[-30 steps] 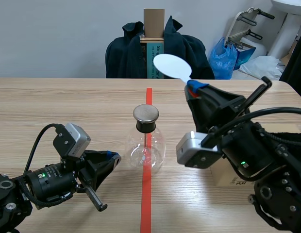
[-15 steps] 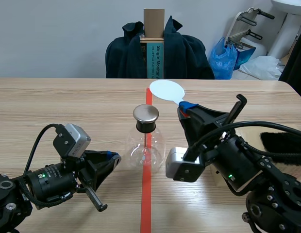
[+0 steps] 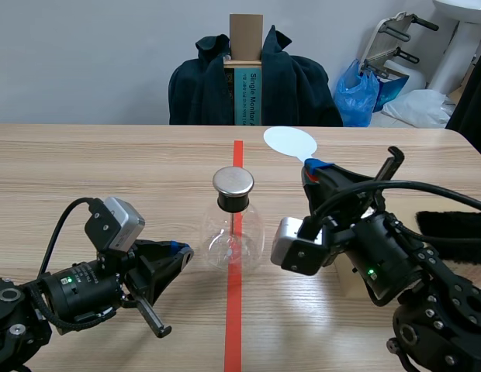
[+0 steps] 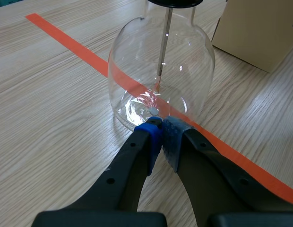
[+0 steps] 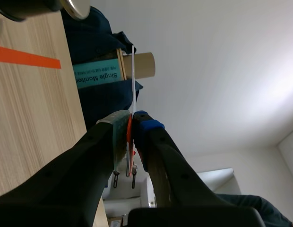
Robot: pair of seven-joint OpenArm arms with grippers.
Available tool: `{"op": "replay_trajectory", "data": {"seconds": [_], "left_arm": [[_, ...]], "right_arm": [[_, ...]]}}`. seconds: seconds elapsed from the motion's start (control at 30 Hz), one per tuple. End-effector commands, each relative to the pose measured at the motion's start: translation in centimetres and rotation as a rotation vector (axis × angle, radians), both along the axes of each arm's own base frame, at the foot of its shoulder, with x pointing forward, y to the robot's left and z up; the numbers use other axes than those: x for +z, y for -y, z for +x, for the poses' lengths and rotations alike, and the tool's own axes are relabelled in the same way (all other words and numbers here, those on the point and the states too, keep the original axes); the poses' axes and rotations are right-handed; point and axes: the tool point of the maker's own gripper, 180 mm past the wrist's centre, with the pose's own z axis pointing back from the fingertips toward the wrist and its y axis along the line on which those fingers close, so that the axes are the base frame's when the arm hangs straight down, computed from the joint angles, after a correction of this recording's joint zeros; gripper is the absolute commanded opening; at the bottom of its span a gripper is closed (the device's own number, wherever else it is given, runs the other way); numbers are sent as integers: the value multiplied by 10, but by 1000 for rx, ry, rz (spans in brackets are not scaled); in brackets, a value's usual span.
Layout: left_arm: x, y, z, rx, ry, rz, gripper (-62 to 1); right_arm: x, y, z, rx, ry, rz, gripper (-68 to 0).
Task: Do the electroscope experiment.
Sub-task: 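Bring the plate to the electroscope and point at the metal foil, then move the plate toward and away from the electroscope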
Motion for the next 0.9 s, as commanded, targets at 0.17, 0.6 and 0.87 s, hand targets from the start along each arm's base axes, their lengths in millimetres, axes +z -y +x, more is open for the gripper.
{"op": "replay_trajectory", "data": {"seconds": [0.17,0.6,0.87], "left_arm": [[9,3,3,-7,21,-23,-568],[9,3,3,-7,21,-23,-568],[9,3,3,-7,21,-23,-568]], "right_arm": [[8,8,10,-33,33,-17,-669],[-1,-24,-12,186,21,-87,-669],[-2,-41,-28,315,43,-114,-669]]}}
